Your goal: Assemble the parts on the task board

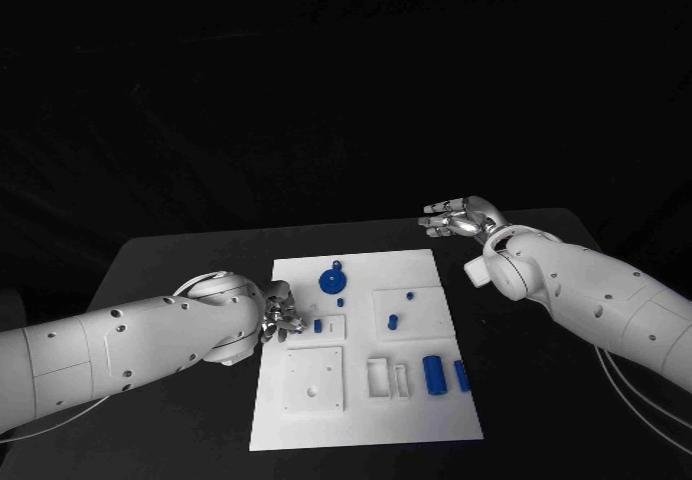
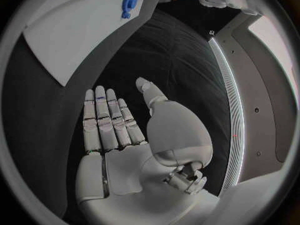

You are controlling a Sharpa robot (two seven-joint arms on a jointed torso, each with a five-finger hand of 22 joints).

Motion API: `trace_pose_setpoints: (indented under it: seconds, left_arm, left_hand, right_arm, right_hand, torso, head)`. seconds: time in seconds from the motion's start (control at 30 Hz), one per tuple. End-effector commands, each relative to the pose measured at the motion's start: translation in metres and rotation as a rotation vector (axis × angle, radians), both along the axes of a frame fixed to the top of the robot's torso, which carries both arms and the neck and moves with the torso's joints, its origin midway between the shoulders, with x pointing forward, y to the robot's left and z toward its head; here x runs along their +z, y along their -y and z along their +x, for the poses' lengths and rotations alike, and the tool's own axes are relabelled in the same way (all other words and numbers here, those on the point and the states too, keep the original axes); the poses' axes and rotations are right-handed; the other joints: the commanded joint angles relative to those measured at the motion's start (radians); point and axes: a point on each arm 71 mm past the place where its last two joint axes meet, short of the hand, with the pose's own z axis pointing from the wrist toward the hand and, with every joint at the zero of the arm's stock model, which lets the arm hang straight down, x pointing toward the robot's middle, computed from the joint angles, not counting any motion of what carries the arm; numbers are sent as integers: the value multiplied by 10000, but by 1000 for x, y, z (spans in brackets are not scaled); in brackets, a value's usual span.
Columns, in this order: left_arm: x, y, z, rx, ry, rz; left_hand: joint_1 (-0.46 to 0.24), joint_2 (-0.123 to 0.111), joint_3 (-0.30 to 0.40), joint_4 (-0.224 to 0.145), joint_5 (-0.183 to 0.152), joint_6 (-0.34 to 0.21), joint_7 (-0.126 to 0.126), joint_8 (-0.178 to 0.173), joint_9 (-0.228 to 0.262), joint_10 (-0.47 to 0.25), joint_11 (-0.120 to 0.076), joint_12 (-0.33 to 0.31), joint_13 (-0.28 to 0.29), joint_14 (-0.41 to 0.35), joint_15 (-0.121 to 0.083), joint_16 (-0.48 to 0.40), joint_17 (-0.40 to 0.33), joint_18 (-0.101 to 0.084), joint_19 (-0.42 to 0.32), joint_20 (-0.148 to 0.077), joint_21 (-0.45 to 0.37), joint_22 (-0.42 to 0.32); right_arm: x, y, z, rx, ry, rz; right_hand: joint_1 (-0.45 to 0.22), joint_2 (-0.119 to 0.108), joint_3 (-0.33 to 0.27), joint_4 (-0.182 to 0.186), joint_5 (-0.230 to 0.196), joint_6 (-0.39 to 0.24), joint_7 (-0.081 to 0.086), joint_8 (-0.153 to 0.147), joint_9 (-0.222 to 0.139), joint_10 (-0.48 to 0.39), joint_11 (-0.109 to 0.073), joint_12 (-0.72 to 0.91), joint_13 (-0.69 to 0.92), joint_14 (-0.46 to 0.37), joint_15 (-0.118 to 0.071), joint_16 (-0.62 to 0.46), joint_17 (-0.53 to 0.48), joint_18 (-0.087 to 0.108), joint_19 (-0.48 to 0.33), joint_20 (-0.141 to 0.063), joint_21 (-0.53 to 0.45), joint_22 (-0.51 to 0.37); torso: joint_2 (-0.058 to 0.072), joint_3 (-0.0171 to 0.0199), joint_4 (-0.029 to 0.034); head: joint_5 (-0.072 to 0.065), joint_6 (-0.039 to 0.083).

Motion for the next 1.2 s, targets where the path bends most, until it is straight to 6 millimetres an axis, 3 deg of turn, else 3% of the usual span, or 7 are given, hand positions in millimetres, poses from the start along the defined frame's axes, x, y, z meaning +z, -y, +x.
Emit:
trace_pose_setpoints:
  seconds: [0.03, 0.47, 0.97, 1.2]
  left_arm:
    - [-5, 3, -2, -172, -249, 85]
    - [-6, 2, -3, -159, -337, 154]
    - [-6, 0, -2, 2, -342, 240]
    - [-6, -1, -2, 21, -355, 263]
  left_hand:
    - [7, -59, 199, -190, -9, 432, -443, -65, -24, 101, 2, -50, -22, 98, -6, -37, 17, -31, 34, -45, -33, 179]
    - [3, -161, 119, -259, -36, 490, -450, -131, -38, 136, -7, -84, -25, 109, -7, -53, 40, -40, 60, -48, -66, 187]
    - [-440, -426, -181, 35, -101, 611, -542, -247, -100, 174, -48, -108, -13, 148, -31, -78, 66, -86, 115, -67, -133, 175]
    - [-453, -532, -302, 112, -309, 674, -567, -291, -120, 196, -62, -116, -7, 170, -45, -87, 80, -107, 145, -82, -171, 177]
  right_arm:
    - [0, -1, 0, 149, -4, 22]
    - [0, 0, -1, 128, 5, 15]
    - [0, 0, -1, 126, -5, 11]
    - [0, 0, -1, 131, -4, 14]
  right_hand:
    - [-14, 29, 71, 10, 28, -35, -10, -43, -12, -41, -25, -42, -15, -70, 17, -49, -16, -153, -39, 2, 8, -14]
    - [-14, 29, 71, 10, 28, -35, -10, -43, -12, -41, -25, -42, -15, -70, 17, -49, -16, -153, -39, 2, 8, -14]
    - [-14, 29, 71, 10, 28, -35, -10, -43, -12, -41, -25, -42, -15, -70, 17, -49, -16, -153, -39, 2, 8, -14]
    - [-16, 18, 62, 41, 49, -36, -11, -44, -13, -46, -22, -41, -14, -74, 18, -49, -16, -153, -46, 3, 7, -14]
  torso:
    - [4, 1, 5]
    - [0, -5, 10]
    - [1, -8, 10]
    - [-2, -1, 9]
  head:
    - [-26, -8]
    - [-47, -18]
    - [-47, -27]
    - [-47, -38]
